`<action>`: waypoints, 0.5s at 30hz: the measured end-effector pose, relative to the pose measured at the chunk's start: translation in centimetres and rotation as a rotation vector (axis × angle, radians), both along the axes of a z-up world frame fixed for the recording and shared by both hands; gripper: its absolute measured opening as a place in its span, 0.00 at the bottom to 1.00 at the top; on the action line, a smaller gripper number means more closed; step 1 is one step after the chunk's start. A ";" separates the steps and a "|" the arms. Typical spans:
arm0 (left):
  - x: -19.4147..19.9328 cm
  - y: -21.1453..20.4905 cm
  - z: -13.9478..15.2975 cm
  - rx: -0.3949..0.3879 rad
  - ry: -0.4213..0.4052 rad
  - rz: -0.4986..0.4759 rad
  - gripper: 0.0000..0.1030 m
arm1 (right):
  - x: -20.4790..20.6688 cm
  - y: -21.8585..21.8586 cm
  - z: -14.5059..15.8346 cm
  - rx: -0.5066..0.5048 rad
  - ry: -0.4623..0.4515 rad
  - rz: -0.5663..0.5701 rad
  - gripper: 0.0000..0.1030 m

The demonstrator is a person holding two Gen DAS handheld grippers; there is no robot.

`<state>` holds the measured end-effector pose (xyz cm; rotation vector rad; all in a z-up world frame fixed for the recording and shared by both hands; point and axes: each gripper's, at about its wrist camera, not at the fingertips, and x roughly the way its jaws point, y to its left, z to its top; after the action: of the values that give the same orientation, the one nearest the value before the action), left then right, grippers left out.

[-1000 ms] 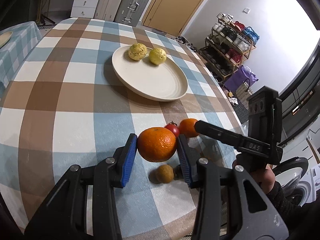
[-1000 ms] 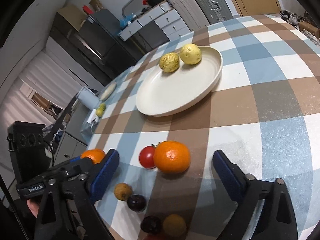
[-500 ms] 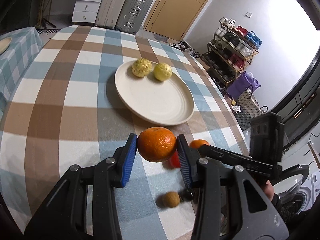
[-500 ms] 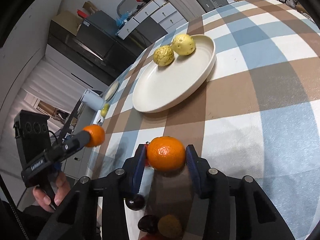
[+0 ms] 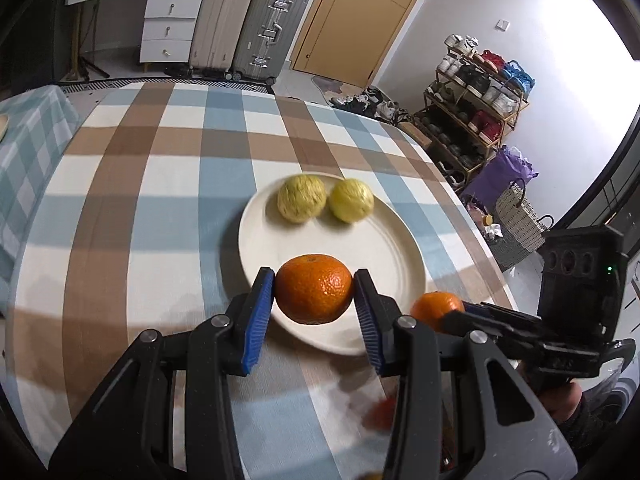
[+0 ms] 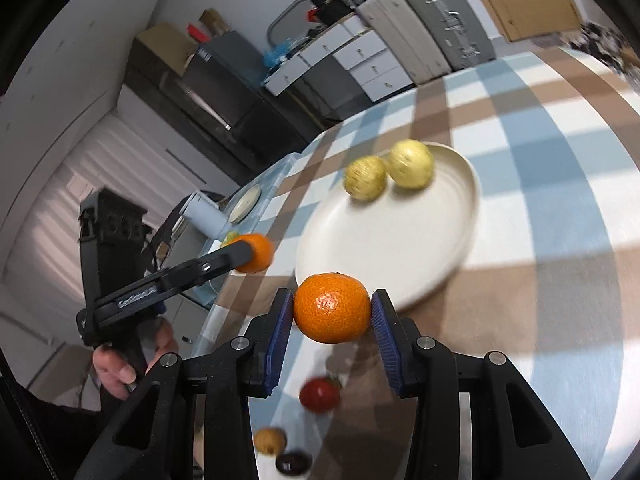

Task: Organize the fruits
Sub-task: 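Carry both oranges over the white plate and open both grippers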

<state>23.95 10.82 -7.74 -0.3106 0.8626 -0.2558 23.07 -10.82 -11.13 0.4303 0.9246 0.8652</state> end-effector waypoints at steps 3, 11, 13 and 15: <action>2.4 0.2 -0.6 0.005 0.011 0.000 0.37 | 1.9 2.1 0.2 -0.029 -0.024 0.037 0.40; 7.8 1.4 -3.3 -0.043 0.068 -0.005 0.37 | 6.2 5.7 -0.9 -0.100 -0.022 0.084 0.40; 8.6 1.5 -3.7 -0.011 0.069 0.002 0.37 | 6.9 6.4 -1.0 -0.113 -0.025 0.095 0.40; 9.0 1.3 -3.8 -0.003 0.061 -0.015 0.37 | 7.4 7.0 -1.0 -0.126 -0.034 0.106 0.40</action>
<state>32.95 12.15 -11.58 -0.3165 0.9255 -0.2629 30.44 -3.77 -12.15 0.2588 0.9708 0.9021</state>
